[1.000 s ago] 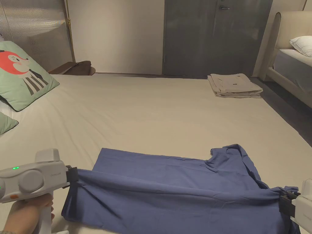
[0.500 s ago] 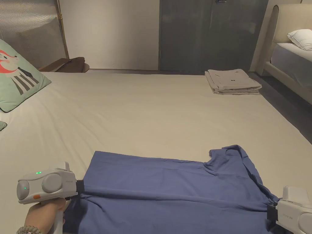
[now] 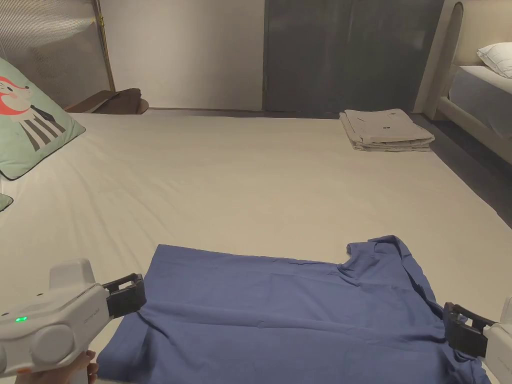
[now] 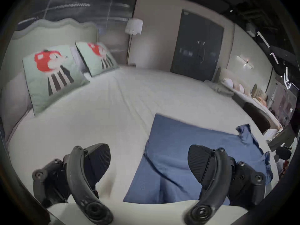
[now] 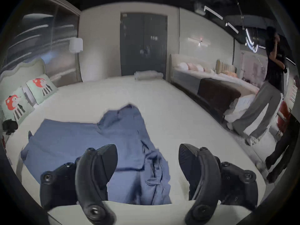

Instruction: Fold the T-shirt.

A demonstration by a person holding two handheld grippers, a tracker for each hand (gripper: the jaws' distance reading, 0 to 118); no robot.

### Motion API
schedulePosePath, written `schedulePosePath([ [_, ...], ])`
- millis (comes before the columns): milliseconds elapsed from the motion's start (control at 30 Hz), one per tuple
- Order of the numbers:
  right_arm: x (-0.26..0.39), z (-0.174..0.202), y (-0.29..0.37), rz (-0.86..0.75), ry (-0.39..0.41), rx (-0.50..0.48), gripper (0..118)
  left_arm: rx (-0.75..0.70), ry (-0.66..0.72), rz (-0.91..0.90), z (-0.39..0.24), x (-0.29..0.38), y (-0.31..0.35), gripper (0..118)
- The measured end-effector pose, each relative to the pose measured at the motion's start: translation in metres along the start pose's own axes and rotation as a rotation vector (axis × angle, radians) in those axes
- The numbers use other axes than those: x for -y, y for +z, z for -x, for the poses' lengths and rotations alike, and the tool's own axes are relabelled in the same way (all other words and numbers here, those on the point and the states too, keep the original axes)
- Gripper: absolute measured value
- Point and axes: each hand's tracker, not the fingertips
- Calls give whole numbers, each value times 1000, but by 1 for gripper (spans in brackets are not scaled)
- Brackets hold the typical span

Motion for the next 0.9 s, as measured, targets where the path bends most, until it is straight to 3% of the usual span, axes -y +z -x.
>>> schedulePosePath([
  [100,-9,12,28,-103,-3,-5,83,17,1,-96,-7,1,37,96],
  [133,-12,15,37,-132,-5,-18,79,30,-12,-126,-13,1,52,89],
  [200,-16,25,53,-176,6,-38,55,26,-42,-163,-20,4,75,64],
  [233,-16,28,61,-190,11,-41,31,24,-59,-182,-23,6,85,42],
  [267,-16,32,67,-201,20,-38,16,20,-65,-188,-20,10,89,27],
  [333,-19,45,84,-224,34,-41,1,10,-79,-194,-22,16,102,4],
  [367,-18,47,89,-232,32,-52,0,10,-79,-189,-22,18,107,1],
  [600,-5,53,97,-218,38,-78,0,-2,-72,-96,-7,32,111,0],
  [800,7,46,96,-176,20,-74,0,0,-87,105,17,32,70,3],
  [833,10,43,97,-170,16,-73,0,7,-107,167,21,30,59,19],
  [900,14,40,96,-156,19,-60,0,28,-84,281,30,27,34,66],
])
